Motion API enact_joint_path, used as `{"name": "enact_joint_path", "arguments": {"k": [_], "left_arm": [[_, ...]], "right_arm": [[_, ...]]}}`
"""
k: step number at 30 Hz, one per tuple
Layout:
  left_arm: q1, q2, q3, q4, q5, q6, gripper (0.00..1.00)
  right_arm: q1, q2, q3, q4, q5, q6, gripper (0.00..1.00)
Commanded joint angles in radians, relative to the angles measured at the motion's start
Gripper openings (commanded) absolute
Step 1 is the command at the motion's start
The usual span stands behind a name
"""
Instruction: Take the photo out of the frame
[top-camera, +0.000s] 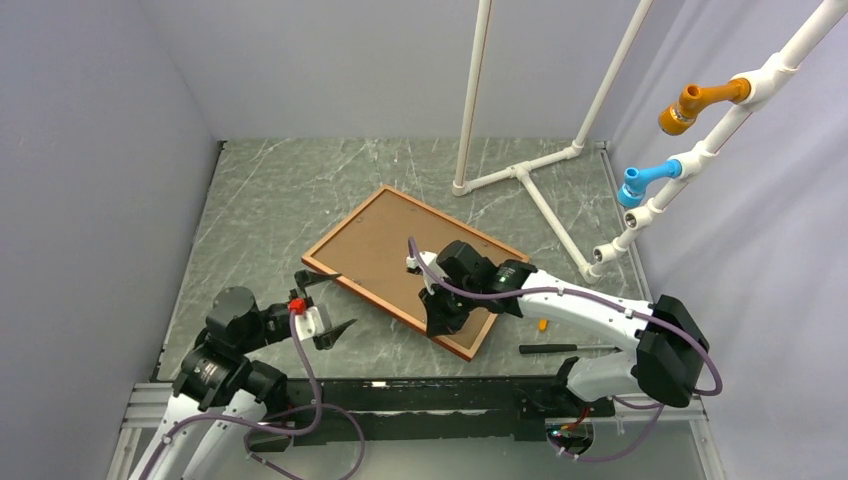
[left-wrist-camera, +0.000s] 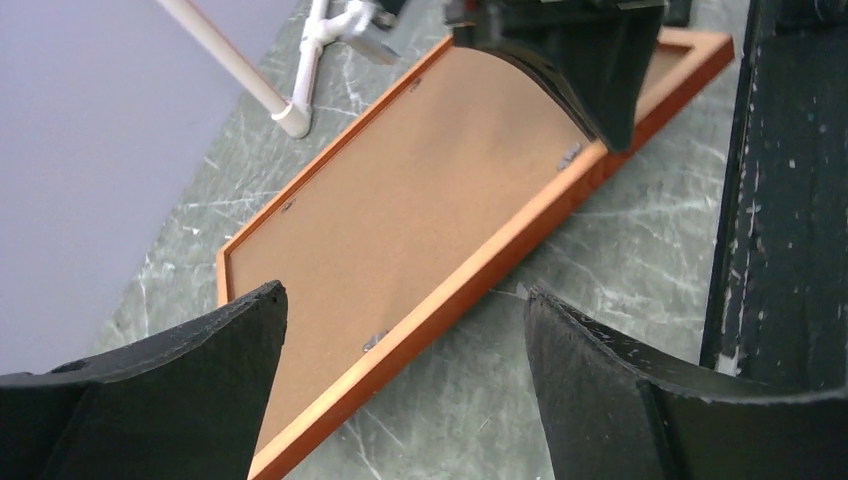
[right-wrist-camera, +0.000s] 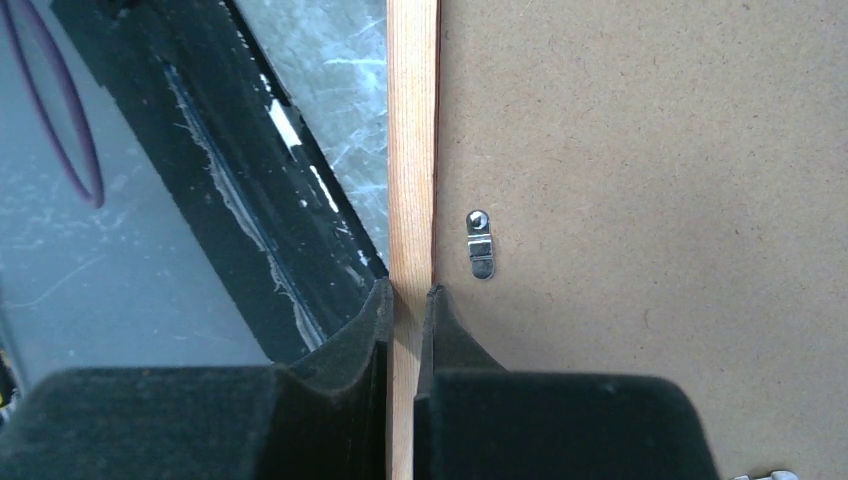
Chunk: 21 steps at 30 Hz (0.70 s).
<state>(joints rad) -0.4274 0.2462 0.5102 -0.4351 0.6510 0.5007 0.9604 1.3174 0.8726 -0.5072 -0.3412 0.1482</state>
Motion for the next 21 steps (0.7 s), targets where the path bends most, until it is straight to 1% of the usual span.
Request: {"name": "enact_joint_path", "arguments": {"k": [1,3,6,8,10,13,17,18,21], "left_arm": [[-0.067,0.063,-0.013,0.031,0.024,0.229,0.89],[-0.152,0.130,0.000,0.021,-0.083,0.310,0.88],[-0.314,0.242,-0.004,0.060,-0.251,0.408,0.89],[-0.371,0.313,0.007,0.084,-0.286,0.435,0.91],[-0.422,0.399,0.009,0.098,-0.323,0.487,0.97],[-0.524,0.489,-0.022,0.176,-0.478,0.563,0.96],[-0.559,0.564,-0.079,0.381,-0.565,0.614,0.93],[-0.564,0.587,-0.091,0.416,-0.585,0.632,0.91],[-0.584,0.649,-0.114,0.528,-0.639,0.664,0.91]], "right_arm": [[-0.032,-0.025,0.066,0.007,-0.138,-0.016,0.00],[-0.042,-0.022,0.068,0.008,-0.158,-0.019,0.00],[-0.048,-0.029,0.063,0.014,-0.166,-0.020,0.00],[-0.053,-0.037,0.055,0.020,-0.162,-0.017,0.00],[-0.061,-0.040,0.052,0.018,-0.165,-0.015,0.00],[-0.063,-0.044,0.053,0.010,-0.170,-0.015,0.00],[-0.068,-0.074,0.031,0.028,-0.183,-0.002,0.00],[-0.069,-0.080,0.027,0.032,-0.185,0.002,0.00],[-0.069,-0.088,0.029,0.029,-0.183,0.003,0.00]]}}
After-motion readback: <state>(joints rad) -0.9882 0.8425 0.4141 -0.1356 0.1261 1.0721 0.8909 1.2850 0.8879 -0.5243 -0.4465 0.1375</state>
